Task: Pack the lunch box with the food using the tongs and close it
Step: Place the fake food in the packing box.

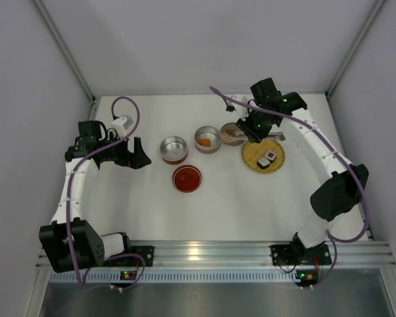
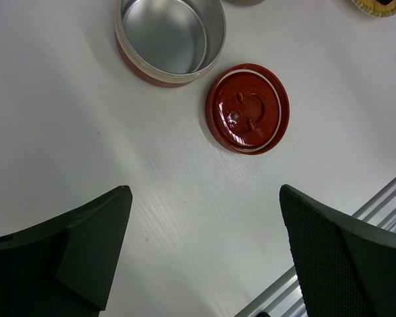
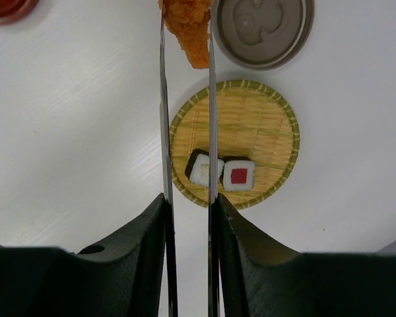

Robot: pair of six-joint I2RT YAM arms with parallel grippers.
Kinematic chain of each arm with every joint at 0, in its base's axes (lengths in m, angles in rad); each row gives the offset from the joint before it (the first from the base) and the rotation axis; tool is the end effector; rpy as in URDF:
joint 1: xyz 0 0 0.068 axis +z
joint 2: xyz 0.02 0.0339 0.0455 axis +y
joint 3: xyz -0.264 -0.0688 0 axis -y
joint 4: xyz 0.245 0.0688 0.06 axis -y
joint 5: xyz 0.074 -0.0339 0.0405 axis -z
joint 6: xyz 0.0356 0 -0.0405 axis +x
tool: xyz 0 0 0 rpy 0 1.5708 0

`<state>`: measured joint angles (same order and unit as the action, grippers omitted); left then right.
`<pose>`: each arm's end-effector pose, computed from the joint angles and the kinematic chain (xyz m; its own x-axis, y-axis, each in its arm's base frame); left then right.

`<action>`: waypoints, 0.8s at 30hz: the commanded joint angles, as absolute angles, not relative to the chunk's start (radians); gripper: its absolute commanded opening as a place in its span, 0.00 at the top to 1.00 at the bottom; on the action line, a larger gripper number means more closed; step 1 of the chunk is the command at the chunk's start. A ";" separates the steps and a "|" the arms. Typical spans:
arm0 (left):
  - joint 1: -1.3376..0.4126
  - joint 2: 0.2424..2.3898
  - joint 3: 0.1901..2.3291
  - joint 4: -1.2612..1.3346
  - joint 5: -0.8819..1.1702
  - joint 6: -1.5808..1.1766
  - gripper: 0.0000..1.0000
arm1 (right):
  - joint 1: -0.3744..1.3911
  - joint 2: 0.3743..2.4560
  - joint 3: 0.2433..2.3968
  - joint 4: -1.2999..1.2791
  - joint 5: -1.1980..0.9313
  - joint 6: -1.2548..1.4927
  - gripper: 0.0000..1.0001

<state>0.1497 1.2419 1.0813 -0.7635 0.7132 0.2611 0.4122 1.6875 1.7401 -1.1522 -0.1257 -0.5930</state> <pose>0.2477 0.0138 0.3029 -0.6909 0.0932 -0.7169 0.4713 0.8100 -0.3489 0.3114 0.1411 0.3511 -0.4257 -0.7913 -0.4389 -0.8291 0.5354 -0.1611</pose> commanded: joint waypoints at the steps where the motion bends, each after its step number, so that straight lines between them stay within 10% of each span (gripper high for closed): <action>1: 0.156 1.235 1.106 -0.736 0.721 0.270 0.02 | 0.458 1.703 1.861 -1.083 -0.051 -0.459 0.96; 24: 0.156 1.267 1.077 -0.719 0.698 0.267 0.02 | 0.574 1.936 2.049 -0.965 0.048 -0.212 1.00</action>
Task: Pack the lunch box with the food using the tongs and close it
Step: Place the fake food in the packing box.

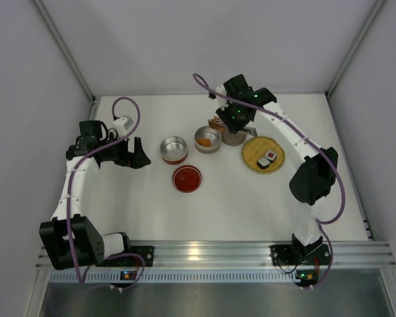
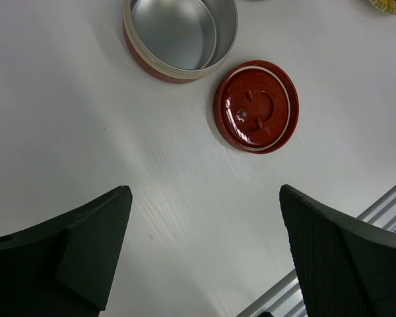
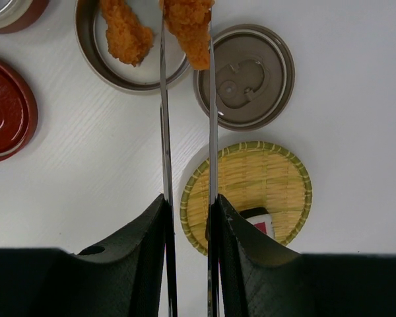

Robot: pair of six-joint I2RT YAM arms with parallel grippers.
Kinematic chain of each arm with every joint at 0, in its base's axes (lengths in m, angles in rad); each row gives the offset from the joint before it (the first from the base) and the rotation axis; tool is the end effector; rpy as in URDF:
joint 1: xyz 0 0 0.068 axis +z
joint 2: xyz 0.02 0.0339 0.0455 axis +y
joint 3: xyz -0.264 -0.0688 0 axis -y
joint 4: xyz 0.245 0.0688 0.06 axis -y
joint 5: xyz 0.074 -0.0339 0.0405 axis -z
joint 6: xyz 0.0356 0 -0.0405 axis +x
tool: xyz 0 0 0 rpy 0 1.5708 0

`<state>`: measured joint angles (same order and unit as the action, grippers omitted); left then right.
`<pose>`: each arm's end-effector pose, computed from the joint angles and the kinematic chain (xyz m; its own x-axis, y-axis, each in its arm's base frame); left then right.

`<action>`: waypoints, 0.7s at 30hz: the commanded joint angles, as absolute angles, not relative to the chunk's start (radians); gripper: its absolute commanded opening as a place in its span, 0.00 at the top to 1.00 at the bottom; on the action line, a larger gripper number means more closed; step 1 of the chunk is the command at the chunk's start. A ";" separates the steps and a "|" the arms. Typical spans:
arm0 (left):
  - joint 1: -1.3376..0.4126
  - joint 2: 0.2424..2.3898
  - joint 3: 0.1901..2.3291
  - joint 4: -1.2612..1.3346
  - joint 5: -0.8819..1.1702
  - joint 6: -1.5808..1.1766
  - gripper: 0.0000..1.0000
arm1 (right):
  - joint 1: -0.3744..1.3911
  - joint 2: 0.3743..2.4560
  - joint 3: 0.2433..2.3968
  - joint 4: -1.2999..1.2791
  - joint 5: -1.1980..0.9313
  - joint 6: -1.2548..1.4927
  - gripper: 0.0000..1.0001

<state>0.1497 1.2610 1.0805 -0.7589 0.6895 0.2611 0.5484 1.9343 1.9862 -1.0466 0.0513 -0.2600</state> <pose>0.2518 0.0151 0.2981 -0.7050 0.0951 -0.7028 0.4536 0.8223 -0.3437 0.3552 0.2148 0.3410 -0.5639 -0.6453 -0.5154 -0.6641 0.7253 -0.1816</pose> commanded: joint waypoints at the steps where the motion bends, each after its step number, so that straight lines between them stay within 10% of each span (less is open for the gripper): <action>1: 0.156 1.266 1.077 -0.719 0.695 0.267 0.02 | 0.574 1.937 2.052 -0.966 0.043 -0.203 1.00; 21: 0.156 1.266 1.054 -0.704 0.686 0.275 0.02 | 0.611 2.034 2.075 -0.974 0.052 -0.164 0.96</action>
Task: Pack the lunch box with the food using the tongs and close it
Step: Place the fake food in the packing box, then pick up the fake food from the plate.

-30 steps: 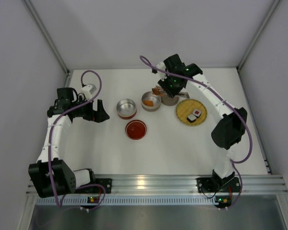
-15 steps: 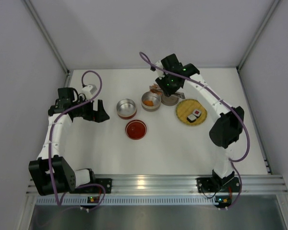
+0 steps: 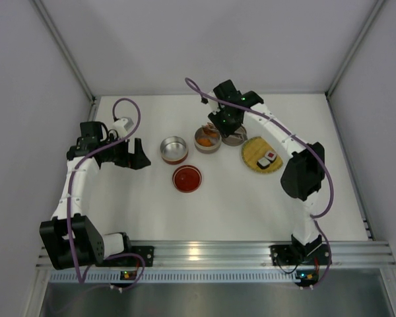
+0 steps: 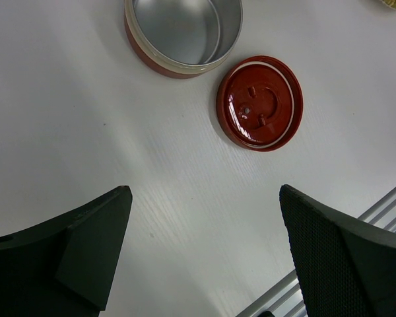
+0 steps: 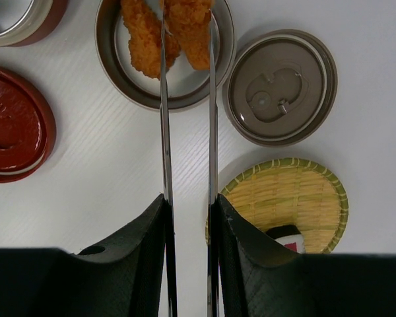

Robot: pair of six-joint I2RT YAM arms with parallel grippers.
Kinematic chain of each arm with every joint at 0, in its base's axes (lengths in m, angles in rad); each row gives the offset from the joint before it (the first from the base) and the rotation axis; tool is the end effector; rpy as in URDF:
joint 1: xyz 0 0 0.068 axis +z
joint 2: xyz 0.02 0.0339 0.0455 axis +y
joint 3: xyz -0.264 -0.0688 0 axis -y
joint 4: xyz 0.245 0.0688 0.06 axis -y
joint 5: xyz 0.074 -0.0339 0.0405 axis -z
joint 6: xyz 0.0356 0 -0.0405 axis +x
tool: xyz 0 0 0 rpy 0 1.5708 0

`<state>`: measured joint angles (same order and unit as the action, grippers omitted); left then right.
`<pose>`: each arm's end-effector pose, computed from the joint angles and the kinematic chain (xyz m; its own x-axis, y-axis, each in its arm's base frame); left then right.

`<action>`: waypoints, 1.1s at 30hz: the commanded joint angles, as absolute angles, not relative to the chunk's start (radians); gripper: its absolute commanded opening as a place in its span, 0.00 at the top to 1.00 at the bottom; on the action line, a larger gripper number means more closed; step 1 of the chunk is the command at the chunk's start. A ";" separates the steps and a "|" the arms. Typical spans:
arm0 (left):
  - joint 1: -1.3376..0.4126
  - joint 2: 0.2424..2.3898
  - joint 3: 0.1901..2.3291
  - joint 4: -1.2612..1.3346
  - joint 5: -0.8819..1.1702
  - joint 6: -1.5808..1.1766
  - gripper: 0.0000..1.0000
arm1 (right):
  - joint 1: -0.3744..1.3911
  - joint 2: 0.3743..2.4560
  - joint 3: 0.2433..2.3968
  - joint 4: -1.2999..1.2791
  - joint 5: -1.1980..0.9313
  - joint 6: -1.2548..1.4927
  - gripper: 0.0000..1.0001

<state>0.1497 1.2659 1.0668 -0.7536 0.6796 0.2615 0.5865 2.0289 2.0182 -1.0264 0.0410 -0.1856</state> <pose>0.2522 0.0154 0.2928 -0.7154 0.0955 -0.6922 0.4442 0.8269 -0.3450 0.3657 0.2413 0.3133 -0.6059 -0.6240 -0.4935 -0.6587 0.7413 -0.1286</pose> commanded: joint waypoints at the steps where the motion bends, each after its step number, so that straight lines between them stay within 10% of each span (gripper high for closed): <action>1: 0.156 1.267 1.052 -0.704 0.687 0.275 0.02 | 0.611 2.039 2.075 -0.973 0.051 -0.164 0.90; 10: 0.156 1.269 1.051 -0.701 0.686 0.276 0.02 | 0.612 2.022 2.077 -0.974 0.044 -0.183 0.51; 33: 0.156 1.227 1.103 -0.807 0.692 0.374 0.02 | 0.289 1.474 1.508 -1.112 -0.138 -0.463 0.58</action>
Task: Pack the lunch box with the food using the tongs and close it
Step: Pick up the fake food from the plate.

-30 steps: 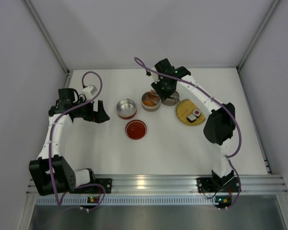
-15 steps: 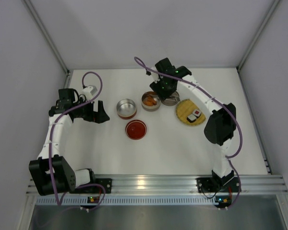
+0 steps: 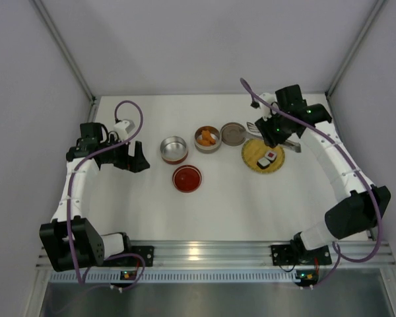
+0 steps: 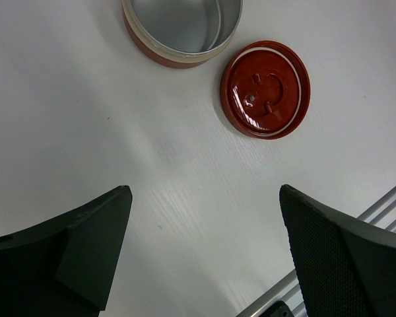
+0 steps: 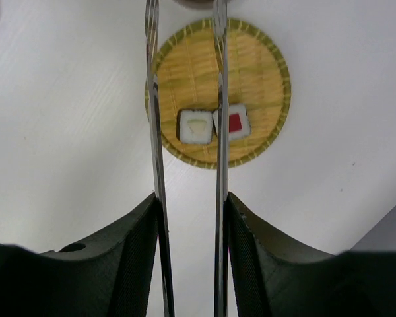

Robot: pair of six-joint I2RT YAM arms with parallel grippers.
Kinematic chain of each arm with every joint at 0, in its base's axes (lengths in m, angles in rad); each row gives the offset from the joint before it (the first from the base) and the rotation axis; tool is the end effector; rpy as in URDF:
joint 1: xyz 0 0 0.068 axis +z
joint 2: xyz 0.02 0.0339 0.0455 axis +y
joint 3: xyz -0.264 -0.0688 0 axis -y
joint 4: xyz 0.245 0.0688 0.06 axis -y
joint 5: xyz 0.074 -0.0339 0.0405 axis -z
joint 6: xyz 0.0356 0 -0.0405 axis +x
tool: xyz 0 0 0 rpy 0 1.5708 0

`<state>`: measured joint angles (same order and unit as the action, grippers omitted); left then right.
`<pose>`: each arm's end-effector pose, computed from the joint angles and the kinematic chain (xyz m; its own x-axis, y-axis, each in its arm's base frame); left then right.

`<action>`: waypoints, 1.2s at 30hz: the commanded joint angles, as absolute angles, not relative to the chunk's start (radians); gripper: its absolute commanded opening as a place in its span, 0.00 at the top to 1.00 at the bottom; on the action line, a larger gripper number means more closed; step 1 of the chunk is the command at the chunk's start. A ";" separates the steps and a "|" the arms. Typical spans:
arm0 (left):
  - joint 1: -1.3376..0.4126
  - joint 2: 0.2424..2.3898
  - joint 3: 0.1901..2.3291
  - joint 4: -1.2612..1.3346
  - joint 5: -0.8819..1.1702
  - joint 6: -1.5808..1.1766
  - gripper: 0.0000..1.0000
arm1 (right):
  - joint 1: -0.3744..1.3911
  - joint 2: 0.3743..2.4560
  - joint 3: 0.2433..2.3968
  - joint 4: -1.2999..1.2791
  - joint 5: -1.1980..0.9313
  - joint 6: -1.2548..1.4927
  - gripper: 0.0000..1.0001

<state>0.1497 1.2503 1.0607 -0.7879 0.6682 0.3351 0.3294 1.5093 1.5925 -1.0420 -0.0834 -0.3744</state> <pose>0.2463 0.0148 0.2923 -0.7001 0.1555 -0.6969 0.4825 0.8224 -0.3013 0.2884 0.1017 0.3675 -0.5864 -0.5856 -0.5596 -0.6254 0.7664 -0.1466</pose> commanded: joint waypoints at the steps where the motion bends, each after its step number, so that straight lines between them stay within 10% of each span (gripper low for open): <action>1: 0.156 1.232 1.106 -0.810 0.699 0.373 0.02 | 0.270 1.450 1.487 -1.114 -0.140 -0.472 0.58; 36: 0.156 1.252 1.112 -0.824 0.716 0.373 0.02 | -0.034 1.428 1.358 -1.141 -0.112 -0.821 0.54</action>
<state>0.1497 1.2507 1.0737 -0.8242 0.6914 0.3622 -0.0231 1.4220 1.3590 -1.1656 -0.1150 -0.7963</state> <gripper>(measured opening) 0.985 0.459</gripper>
